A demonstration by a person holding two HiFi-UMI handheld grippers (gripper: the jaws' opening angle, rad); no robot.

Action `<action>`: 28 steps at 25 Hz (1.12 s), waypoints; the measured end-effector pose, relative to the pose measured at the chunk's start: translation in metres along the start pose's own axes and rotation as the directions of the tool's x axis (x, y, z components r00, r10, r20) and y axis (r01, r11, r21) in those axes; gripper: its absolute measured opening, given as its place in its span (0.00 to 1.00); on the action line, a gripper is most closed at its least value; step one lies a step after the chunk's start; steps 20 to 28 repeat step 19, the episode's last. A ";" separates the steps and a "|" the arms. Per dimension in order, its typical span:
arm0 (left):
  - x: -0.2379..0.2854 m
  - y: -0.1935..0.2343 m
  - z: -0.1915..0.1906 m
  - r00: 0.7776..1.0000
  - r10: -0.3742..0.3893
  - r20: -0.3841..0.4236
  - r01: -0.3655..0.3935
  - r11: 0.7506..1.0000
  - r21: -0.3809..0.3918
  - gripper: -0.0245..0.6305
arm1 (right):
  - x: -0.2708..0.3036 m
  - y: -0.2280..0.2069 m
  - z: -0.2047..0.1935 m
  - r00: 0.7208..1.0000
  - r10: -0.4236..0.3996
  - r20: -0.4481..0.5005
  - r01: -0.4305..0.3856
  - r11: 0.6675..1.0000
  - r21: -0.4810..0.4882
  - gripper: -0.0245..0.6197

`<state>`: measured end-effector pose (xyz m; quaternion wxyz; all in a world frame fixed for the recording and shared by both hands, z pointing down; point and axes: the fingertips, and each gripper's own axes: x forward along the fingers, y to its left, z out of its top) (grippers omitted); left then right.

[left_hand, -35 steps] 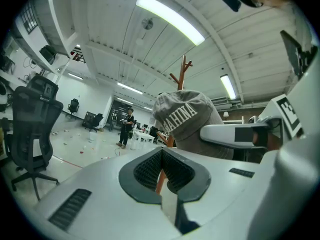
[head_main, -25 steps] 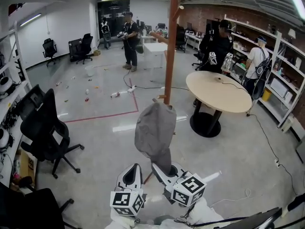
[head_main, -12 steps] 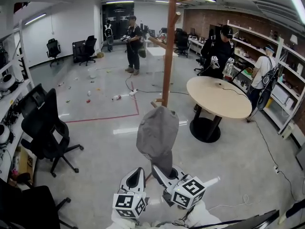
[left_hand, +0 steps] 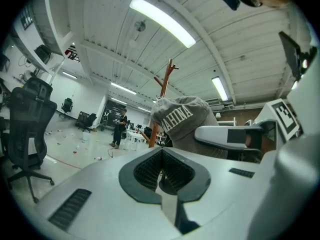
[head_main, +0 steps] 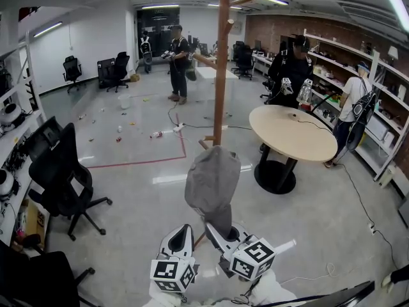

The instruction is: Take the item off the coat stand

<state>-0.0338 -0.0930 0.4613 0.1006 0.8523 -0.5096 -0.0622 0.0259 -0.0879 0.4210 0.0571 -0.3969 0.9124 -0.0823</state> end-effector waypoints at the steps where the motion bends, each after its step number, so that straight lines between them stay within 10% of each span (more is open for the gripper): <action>1: 0.001 -0.001 0.001 1.000 0.001 0.002 -0.001 1.000 0.000 0.01 | -0.001 -0.001 0.001 1.000 0.002 0.000 -0.002 1.000 -0.002 0.09; 28: 0.000 -0.003 0.011 1.000 0.007 0.028 -0.007 1.000 -0.004 0.01 | -0.001 0.005 0.012 1.000 0.026 0.005 -0.025 1.000 -0.018 0.09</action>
